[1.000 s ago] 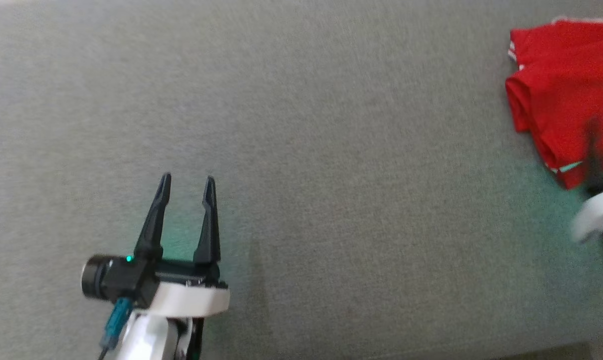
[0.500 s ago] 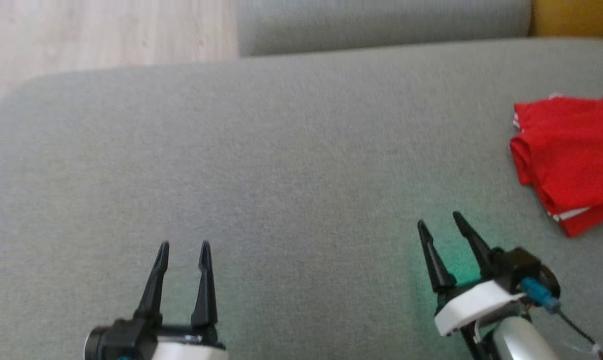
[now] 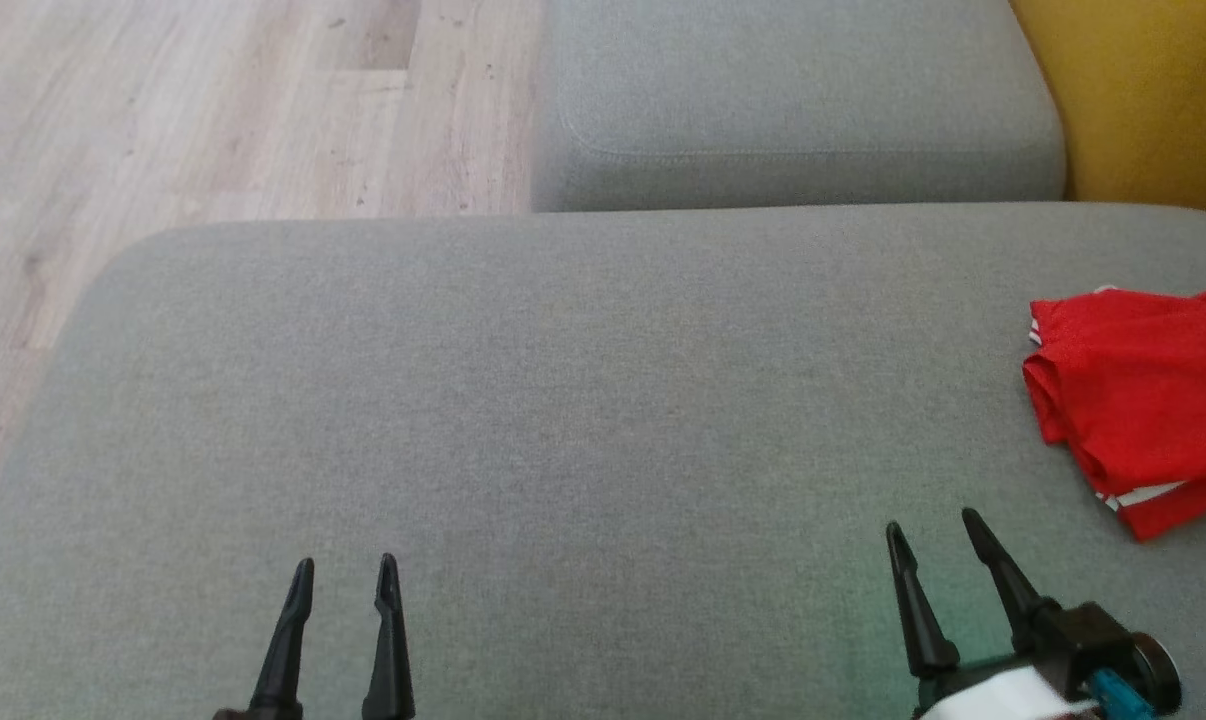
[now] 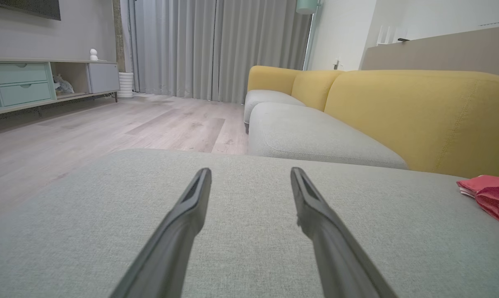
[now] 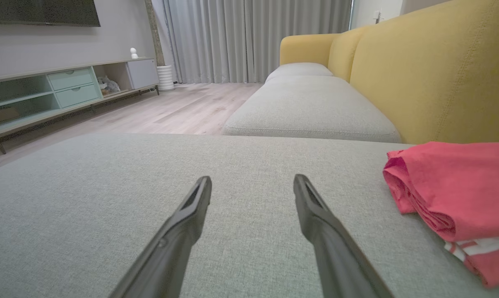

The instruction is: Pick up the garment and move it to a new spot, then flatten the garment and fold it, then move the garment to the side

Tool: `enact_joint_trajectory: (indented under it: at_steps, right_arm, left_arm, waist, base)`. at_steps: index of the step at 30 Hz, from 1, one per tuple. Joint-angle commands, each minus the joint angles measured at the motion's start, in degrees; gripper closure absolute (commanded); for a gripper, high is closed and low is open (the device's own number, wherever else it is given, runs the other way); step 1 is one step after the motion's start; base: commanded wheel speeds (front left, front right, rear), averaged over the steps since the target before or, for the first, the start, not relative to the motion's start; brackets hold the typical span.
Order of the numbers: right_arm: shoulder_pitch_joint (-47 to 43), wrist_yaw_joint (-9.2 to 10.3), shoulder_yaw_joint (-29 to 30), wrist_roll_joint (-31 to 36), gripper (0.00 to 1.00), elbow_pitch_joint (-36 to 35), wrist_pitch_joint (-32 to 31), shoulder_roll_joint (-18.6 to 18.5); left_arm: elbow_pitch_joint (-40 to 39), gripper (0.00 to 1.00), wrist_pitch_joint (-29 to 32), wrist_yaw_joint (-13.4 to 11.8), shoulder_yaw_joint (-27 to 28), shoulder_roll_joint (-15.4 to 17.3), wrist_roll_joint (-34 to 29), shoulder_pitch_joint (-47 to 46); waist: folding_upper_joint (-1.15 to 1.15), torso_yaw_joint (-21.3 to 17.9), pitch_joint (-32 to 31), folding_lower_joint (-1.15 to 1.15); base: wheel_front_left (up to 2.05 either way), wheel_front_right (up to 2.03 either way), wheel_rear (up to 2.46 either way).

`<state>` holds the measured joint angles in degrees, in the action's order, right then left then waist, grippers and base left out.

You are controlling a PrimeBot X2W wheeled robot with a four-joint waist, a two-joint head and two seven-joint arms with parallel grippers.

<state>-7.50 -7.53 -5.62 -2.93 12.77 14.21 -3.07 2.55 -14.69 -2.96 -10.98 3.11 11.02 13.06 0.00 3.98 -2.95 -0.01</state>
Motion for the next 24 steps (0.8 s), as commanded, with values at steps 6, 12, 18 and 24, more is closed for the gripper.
enact_joint_trajectory:
  at_steps: [6,12,18,24]
  right_arm:
    - [-0.41,0.04,-0.55,0.05,0.00,-3.45,0.78,0.17]
    - [-0.97,0.04,-0.27,-1.21,0.00,-3.92,0.78,0.18]
    - [-1.26,0.04,0.11,-1.87,0.00,-4.11,0.78,0.18]
    - [-1.28,0.04,0.36,-3.84,0.00,-4.23,0.78,0.19]
  left_arm:
    - [-1.94,0.00,-0.30,0.08,2.83,-0.24,-0.79,-1.01]
    - [-1.67,0.00,-0.30,0.30,3.14,-0.24,-1.45,-0.58]
    - [-1.40,0.00,-0.30,0.41,3.30,-0.24,-1.71,-0.40]
    - [-0.98,0.00,-0.30,0.45,3.49,-0.24,-1.56,-0.43]
  waist:
    - [0.00,0.14,-1.29,0.01]
    - [0.00,-0.36,-1.90,0.01]
    - [0.00,-0.89,-2.11,0.01]
    - [0.00,-1.43,-2.26,0.01]
  base:
    - [0.00,0.00,0.00]
    - [0.00,0.00,0.00]
    - [0.00,0.00,0.00]
    - [0.00,0.00,0.00]
